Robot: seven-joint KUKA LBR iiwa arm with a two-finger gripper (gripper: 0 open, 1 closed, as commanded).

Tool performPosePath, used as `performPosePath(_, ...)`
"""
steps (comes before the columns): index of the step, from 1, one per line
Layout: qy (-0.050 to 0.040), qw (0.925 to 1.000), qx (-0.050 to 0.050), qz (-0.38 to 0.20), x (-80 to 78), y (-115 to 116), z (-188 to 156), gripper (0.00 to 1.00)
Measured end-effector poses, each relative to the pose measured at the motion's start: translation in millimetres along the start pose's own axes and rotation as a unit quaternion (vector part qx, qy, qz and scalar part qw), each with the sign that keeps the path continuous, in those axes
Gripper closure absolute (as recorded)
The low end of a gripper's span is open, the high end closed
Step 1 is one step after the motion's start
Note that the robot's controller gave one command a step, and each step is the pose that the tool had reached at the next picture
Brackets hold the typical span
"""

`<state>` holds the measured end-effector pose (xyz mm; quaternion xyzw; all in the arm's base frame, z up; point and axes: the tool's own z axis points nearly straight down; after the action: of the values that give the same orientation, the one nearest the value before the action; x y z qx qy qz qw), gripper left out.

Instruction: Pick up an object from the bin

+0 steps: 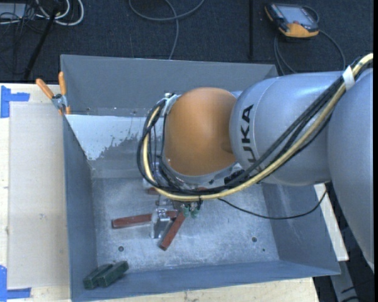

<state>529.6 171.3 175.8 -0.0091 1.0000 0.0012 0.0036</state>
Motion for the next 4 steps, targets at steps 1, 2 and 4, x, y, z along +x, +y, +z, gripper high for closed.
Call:
performPosePath(1,0.0024,0.9995,0.001,-0.033,-20.7,-26.7,62.0,0.00)
performPosePath(2,-0.0031,0.9984,-0.002,-0.057,-7.7,-24.6,100.1,1.00)
performPosePath(4,0.0022,0.9971,0.001,-0.076,-22.4,-12.6,-50.1,1.00)
